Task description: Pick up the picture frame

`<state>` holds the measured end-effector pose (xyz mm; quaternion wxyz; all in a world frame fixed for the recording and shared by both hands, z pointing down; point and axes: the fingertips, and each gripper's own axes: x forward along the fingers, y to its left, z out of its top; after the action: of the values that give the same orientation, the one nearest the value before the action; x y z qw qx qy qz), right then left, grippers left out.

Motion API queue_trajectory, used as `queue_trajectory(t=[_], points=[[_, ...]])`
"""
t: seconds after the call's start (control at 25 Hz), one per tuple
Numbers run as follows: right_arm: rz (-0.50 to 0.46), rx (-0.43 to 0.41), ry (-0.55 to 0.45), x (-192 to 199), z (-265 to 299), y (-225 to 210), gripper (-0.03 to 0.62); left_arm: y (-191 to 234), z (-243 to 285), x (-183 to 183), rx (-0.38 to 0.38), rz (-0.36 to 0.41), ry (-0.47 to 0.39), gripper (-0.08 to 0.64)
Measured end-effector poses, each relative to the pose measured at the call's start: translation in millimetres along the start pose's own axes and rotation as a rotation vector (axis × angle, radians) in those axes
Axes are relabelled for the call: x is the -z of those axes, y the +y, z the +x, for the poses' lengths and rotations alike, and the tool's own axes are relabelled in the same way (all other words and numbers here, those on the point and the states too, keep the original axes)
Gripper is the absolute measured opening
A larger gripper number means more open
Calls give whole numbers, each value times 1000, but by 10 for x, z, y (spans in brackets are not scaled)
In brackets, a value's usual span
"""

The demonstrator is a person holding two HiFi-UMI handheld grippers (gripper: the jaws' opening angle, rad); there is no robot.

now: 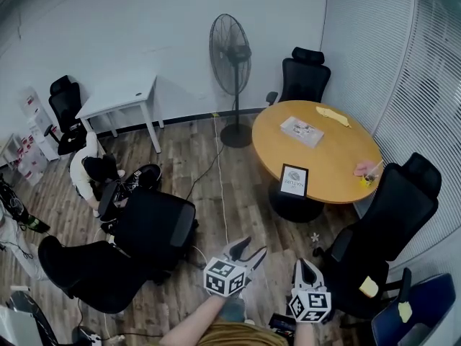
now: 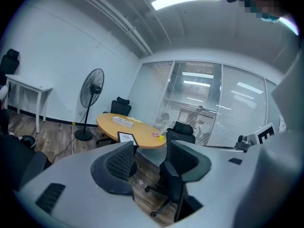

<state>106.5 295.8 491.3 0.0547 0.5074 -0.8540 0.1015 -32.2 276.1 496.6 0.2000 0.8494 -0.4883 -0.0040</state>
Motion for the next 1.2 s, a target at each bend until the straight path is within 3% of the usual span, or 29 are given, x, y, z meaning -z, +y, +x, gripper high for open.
queue_trajectory(t=[0.36,0.96,1.2], points=[[15,15,40,103,386,-171,12,303,386,-11,33,-53,36,244],[75,131,95,-171,2169,-1205,12,1380,2312,-492,124,-118,134,239],[33,149,119,-254,2715,-1352,12,1748,2755,-646,148,-141,142,236]])
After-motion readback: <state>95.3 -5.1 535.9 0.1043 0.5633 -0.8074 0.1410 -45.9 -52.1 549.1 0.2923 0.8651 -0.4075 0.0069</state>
